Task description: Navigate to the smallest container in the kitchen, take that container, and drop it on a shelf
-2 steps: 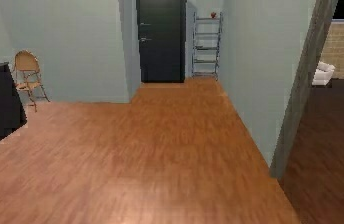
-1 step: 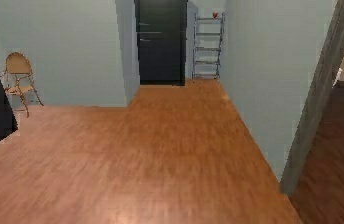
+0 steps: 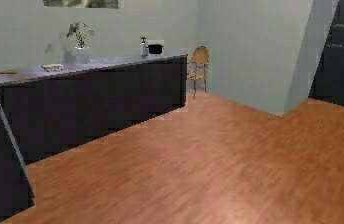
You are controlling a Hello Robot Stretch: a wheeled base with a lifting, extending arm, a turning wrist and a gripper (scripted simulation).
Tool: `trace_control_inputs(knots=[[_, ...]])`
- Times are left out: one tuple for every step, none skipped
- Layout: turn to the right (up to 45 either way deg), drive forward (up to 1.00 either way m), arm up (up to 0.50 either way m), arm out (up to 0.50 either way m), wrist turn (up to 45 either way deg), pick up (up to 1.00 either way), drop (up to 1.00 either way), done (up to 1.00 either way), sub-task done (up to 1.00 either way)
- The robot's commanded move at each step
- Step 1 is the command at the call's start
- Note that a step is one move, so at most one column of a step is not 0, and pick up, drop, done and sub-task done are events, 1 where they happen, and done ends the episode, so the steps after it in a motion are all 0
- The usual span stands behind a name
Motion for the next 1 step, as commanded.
trace_control_inputs(knots=[[-45.0,0.00,0.00,0.00,0.0,0.00,0.00,0.00,0.00]])
